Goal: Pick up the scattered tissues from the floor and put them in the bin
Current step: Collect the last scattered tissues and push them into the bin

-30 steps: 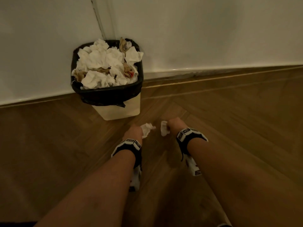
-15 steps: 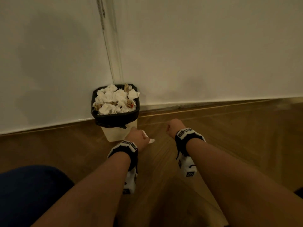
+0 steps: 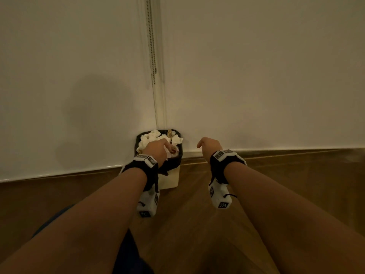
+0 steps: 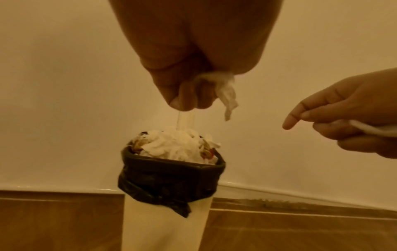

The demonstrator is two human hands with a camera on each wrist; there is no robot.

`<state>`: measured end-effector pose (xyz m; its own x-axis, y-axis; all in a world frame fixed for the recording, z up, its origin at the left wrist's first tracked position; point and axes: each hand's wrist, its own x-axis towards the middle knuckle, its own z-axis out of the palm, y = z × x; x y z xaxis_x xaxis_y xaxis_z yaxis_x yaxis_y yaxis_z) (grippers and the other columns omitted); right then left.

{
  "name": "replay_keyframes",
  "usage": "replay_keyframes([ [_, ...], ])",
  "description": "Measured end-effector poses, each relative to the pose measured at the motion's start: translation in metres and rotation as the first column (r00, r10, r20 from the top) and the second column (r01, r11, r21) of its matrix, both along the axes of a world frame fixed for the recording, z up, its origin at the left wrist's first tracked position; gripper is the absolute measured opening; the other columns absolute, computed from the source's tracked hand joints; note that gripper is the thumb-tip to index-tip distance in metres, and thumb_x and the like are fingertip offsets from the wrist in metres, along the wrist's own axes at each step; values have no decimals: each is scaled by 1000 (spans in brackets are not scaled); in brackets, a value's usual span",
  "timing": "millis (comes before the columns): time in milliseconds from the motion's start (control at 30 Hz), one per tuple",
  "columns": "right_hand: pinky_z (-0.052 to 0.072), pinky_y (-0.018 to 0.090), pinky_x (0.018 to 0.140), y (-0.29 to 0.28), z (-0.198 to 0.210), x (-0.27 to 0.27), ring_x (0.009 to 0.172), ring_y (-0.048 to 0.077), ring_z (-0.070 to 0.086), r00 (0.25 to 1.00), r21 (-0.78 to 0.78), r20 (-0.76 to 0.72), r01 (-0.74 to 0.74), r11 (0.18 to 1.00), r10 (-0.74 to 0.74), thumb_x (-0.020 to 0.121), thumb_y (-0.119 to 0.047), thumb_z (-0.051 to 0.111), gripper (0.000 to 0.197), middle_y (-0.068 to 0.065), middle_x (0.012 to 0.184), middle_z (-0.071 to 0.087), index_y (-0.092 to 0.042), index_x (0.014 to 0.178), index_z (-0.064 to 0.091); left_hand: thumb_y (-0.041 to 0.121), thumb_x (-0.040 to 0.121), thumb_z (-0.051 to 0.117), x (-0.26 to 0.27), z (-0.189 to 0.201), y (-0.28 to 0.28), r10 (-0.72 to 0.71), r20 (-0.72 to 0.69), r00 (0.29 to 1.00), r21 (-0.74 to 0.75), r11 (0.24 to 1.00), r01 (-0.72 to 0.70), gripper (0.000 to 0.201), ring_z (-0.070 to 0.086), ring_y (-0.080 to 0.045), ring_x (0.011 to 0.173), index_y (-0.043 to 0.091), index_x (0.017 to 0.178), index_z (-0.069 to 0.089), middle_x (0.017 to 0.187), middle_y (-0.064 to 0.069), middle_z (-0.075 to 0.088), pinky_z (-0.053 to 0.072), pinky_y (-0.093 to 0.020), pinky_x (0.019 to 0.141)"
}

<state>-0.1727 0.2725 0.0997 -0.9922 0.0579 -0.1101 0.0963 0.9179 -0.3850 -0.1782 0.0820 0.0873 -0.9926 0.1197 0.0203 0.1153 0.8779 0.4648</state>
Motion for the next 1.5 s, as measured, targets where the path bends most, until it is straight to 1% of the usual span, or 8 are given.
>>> replay_keyframes([
  [100, 43, 35, 89, -16, -3, -10, 113, 33, 54, 999, -8, 40, 14, 1000, -13, 97, -20, 36, 33, 16, 127, 55, -4, 121, 52, 24, 96, 39, -8, -2, -22, 109, -39, 993, 38, 994, -107, 25, 56, -30, 97, 9, 111, 52, 107, -11, 58, 40, -31, 75],
  [233, 41, 38, 100, -32, -6, -31, 123, 35, 46, 985, 0, 163, -46, 999, 46, 98, -18, 39, 41, 19, 138, 43, -2, 135, 39, 16, 92, 44, -25, -13, -50, 279, -21, 960, -15, 960, -279, 31, 47, -36, 109, 2, 120, 45, 124, -19, 48, 42, -43, 90],
  [367, 35, 37, 108, -42, -4, -62, 129, 32, 41, 983, 95, 158, -112, 989, 96, 97, -11, 45, 41, 15, 142, 39, -9, 137, 43, 5, 90, 34, -54, -15, -55, 341, -46, 939, 60, 939, -338, 18, 44, -23, 68, 18, 102, 30, 99, -14, 54, 41, -36, 64],
  [467, 45, 34, 99, -46, -6, -93, 118, 29, 54, 987, 44, 103, -129, 991, 124, 87, -5, 61, 39, 12, 128, 57, -8, 126, 58, 0, 89, 43, -86, -12, -55, 208, -59, 976, 43, 978, -205, 34, 49, -25, 79, 24, 112, 48, 104, -7, 42, 40, -30, 67],
  [567, 51, 37, 93, -48, -10, -124, 105, 28, 63, 993, -41, 65, -97, 994, 99, 83, -3, 65, 34, 13, 117, 66, -4, 117, 63, -2, 90, 45, -117, -6, -49, 139, -41, 989, 73, 988, -135, 33, 58, -29, 101, 12, 112, 64, 119, -12, 56, 41, -23, 77],
  [833, 53, 37, 85, -52, -31, -176, 96, 29, 65, 995, -151, -97, -30, 988, 16, 87, -18, 64, 17, 15, 99, 70, -3, 92, 70, 19, 83, 64, -172, -19, -29, 148, -48, 988, 116, 983, -142, 10, 58, -15, 81, 28, 80, 62, 97, 2, 68, 41, -23, 65],
  [1300, 49, 31, 92, -78, -58, -192, 103, 29, 62, 975, 4, 110, -194, 981, 192, 95, -20, 49, 30, 15, 113, 67, -2, 108, 69, 24, 97, 46, -187, -43, -26, -77, 133, 988, -286, 951, 113, 32, 60, -30, 102, 7, 116, 66, 117, -14, 63, 46, -30, 81],
  [1500, 42, 30, 96, -91, -64, -188, 115, 29, 55, 939, 122, 221, -297, 947, 266, 99, -18, 38, 35, 15, 128, 57, -5, 125, 58, 29, 101, 28, -184, -54, -28, -131, 158, 979, -439, 879, 188, 37, 52, -26, 116, 23, 131, 49, 129, -6, 56, 31, -37, 100],
])
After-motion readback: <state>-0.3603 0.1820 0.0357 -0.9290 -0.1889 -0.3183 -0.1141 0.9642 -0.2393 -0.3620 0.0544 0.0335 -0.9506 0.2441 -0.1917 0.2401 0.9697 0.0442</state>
